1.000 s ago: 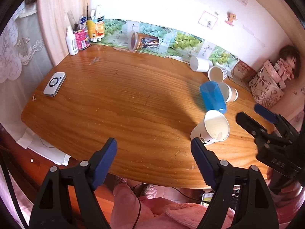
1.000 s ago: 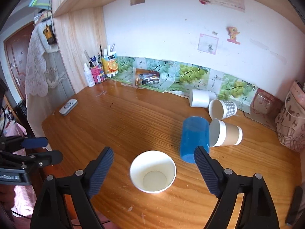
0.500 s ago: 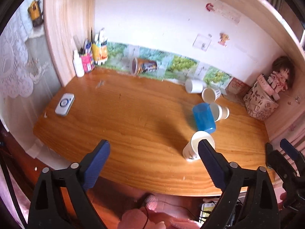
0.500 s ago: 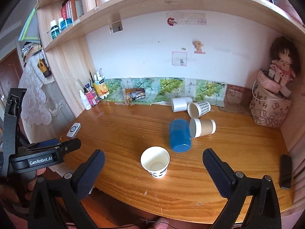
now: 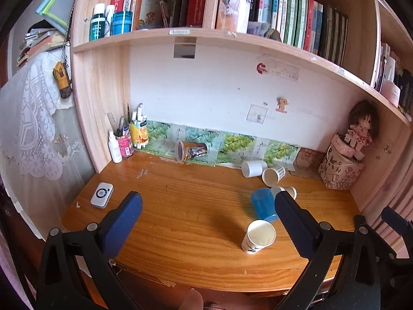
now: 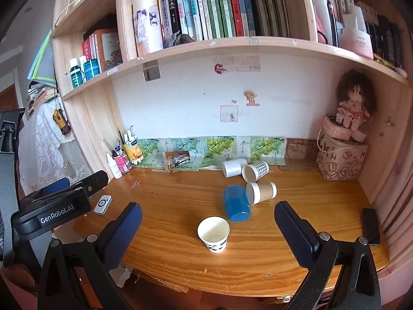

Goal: Flip cup upright

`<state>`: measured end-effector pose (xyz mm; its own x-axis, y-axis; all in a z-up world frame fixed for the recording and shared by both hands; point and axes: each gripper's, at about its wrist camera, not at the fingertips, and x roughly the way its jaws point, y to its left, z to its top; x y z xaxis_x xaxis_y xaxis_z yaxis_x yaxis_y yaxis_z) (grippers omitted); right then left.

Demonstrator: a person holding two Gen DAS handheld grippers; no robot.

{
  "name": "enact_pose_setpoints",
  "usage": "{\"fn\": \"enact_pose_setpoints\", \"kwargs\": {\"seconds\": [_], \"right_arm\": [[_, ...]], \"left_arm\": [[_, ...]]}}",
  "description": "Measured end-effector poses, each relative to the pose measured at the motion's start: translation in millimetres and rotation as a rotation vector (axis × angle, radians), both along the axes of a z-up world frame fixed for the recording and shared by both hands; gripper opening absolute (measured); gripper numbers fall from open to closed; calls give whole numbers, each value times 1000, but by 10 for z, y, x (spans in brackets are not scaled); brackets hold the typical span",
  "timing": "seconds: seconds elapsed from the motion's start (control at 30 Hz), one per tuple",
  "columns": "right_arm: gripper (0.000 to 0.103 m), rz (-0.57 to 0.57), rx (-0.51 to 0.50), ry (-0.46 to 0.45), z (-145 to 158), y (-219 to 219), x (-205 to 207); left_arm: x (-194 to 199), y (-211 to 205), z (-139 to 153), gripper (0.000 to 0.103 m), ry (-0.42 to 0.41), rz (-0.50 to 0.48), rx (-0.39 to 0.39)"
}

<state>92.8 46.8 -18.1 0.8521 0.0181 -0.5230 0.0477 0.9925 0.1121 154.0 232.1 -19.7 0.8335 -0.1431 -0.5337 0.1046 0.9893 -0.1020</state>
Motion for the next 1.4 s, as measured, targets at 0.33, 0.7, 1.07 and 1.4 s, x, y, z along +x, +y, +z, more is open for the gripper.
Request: {"fn": "enact_pose_setpoints", "kwargs": {"seconds": [0.33, 0.7, 1.07, 1.4], "right_arm": [[103, -128, 64, -41, -8, -89, -331], [103, -184, 26, -101, 39, -112, -463], [103, -174, -30, -162, 120, -70, -462], [103, -186, -32, -160, 134, -91, -419]], "left_arm": [[-331, -74, 175, 102, -155, -36, 22], [-426, -158, 216, 102, -195, -92, 21], [-465, -129, 216, 103, -203, -50, 37], [-430, -180, 235, 103, -214, -57, 52]]}}
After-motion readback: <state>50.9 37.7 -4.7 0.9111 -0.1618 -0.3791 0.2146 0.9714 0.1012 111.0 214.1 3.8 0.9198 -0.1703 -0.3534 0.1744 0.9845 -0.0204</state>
